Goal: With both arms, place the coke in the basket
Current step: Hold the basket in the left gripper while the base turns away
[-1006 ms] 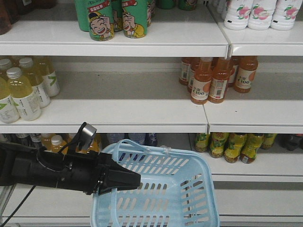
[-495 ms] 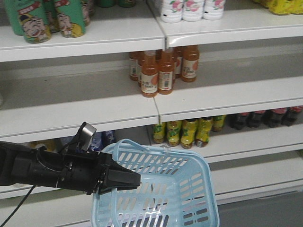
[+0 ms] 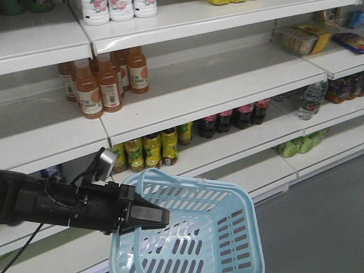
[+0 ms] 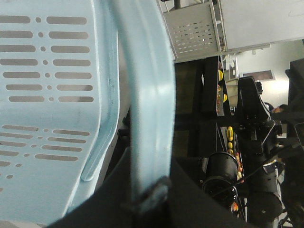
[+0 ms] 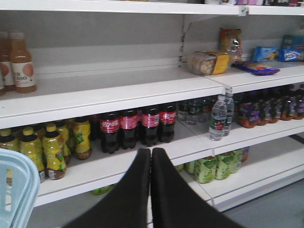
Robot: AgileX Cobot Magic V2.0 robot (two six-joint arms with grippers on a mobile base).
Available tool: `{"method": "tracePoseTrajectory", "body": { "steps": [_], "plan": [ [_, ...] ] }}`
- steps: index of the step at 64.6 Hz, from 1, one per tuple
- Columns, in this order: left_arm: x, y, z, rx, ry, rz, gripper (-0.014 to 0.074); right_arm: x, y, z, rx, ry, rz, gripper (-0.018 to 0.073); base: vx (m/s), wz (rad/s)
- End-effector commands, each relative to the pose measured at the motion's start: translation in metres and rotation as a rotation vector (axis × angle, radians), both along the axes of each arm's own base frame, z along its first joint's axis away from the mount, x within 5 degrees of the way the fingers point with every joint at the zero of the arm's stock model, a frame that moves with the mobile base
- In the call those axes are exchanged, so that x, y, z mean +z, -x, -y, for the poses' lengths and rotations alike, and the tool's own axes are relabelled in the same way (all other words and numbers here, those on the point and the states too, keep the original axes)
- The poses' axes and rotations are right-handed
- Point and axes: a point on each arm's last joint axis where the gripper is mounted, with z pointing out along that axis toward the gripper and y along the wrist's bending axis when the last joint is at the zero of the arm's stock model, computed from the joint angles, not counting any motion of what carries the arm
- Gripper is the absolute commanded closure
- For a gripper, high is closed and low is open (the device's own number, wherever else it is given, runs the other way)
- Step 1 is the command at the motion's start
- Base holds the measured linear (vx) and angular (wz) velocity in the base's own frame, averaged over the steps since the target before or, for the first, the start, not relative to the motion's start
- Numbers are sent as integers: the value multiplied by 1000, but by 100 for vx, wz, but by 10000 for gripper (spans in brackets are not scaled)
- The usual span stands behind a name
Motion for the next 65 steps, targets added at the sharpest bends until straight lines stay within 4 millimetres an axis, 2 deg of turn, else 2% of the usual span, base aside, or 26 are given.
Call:
{"method": "tracePoseTrajectory", "body": {
  "steps": [1, 65],
  "plan": [
    [25, 1, 3, -6, 115, 51, 604, 4, 0, 0, 4, 9, 81, 569, -5, -44],
    [25, 1, 3, -5, 114, 52, 604, 4, 0, 0, 4, 9, 81, 569, -2, -40]
  ]
}}
